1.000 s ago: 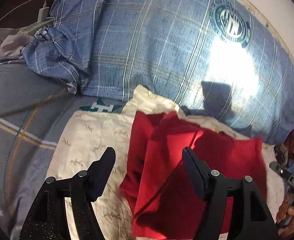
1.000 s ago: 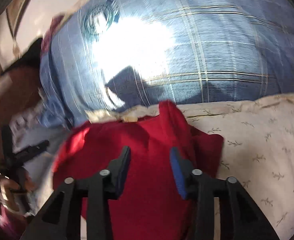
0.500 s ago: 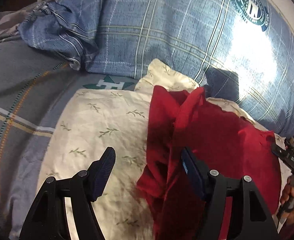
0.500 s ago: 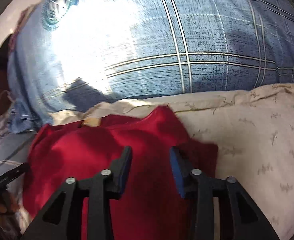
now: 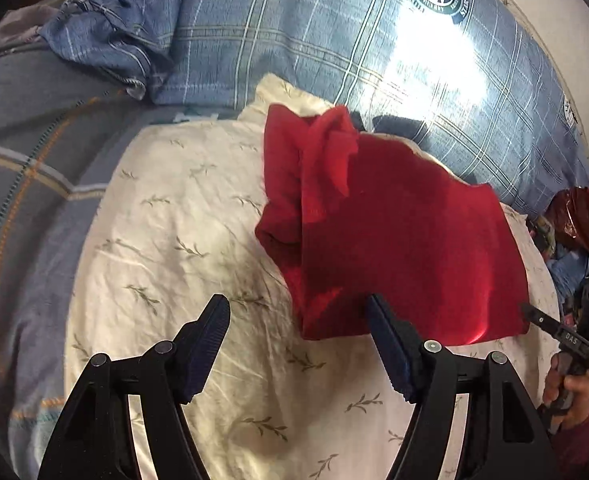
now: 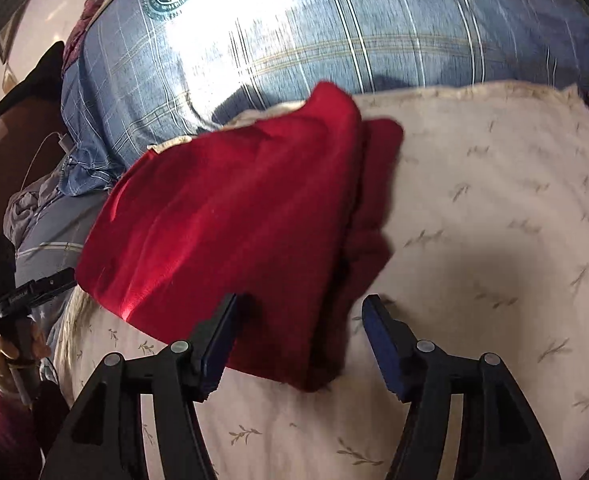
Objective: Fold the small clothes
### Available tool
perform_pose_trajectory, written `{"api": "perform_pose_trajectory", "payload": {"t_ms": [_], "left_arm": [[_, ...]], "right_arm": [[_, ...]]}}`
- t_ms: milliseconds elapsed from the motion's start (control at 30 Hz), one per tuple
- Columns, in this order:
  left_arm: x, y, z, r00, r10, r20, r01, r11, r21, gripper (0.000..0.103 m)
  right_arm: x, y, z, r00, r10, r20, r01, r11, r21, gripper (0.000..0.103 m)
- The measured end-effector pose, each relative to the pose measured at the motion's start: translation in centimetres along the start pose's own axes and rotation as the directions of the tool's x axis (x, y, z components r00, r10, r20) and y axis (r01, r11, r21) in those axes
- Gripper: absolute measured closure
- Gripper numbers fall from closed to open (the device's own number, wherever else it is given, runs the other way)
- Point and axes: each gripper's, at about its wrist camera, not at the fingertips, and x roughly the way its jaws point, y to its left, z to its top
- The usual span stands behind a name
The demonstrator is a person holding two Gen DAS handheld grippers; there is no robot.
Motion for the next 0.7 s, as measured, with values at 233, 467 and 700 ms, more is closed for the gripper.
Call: {"api": "perform_pose_trajectory", "payload": {"t_ms": [233,467,700], "left_arm": [[1.7,-0.5,0.8,0.996,-0.052,-0.067,0.054,0.998,0.028,0.095],[-0.7,-0.3,0.8,1.0,0.013,-0.008,-0.012,0.996,0.089,0.096],[-0.4,-1.5,-0.5,0.995,0.094,-0.021,-0.091,0.99,0.108,0.091]], "right_arm": [[-1.2,1.3,1.1,0.998,-0.028,0.048,0.032,0.996,-0.079,0.093],[-2.7,1.2,0.9,0.994,-0.089,0.06,0.096,0.987,-0.131,0.097],[-3.9,1.7,1.4,0.992,-0.113,0.05,0.117,0.99,-0.082,0.083]]}}
